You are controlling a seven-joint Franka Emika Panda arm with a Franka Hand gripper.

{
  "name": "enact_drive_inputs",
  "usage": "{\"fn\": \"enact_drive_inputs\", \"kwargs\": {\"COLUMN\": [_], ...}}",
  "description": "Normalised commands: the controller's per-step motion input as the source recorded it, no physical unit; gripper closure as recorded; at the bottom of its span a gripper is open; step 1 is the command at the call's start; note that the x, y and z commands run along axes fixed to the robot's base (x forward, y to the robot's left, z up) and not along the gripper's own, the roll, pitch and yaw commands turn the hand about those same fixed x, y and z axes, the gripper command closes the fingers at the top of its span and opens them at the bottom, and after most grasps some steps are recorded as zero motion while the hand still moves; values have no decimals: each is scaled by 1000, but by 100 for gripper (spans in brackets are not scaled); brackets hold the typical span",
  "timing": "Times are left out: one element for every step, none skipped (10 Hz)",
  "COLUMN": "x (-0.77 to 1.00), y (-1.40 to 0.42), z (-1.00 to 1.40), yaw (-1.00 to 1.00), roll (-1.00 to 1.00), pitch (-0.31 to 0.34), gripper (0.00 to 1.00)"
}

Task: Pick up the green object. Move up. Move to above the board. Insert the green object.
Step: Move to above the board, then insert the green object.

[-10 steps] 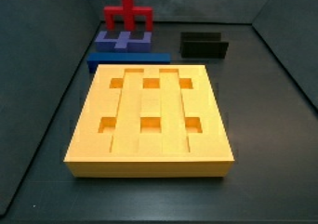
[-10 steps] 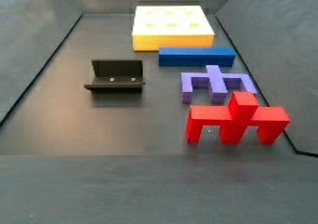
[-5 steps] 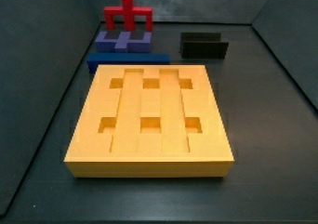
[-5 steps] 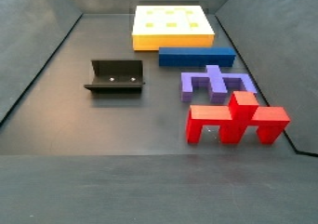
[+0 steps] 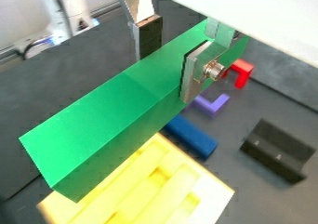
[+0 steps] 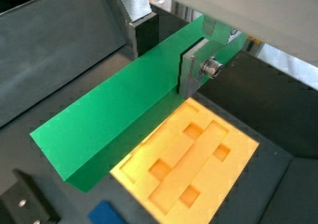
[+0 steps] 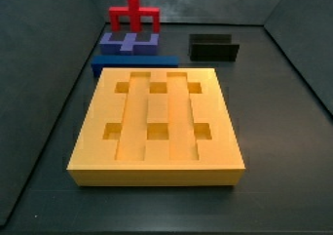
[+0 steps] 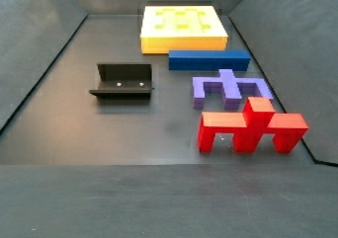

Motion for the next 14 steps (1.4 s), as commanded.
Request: {"fn": "enact_drive_inputs", "kwargs": {"x": [14,0,-71,-49,0,69,74,0,0,0,0,0,0,49], "y": [-186,0,0,77,20,-26,-309,-251,-257,-240,-100,-91,-109,-126], "z": [62,0,-6,-6,-240,-791,-1000,-1000,-1000,-1000,-1000,-1000,-1000,-1000], "yaw": [5,0,0,-9,0,-77,0,83,83,86,189,217,186,74], "roll": [3,-37,-31,-40,0,-131,3,21,20,23,43,34,29,64], "pitch": [87,-24,-53,-33,-43,-120,-84,0,0,0,0,0,-27,-60], "gripper": [100,100,100,100,100,100,100,100,100,100,100,100,100,100]}}
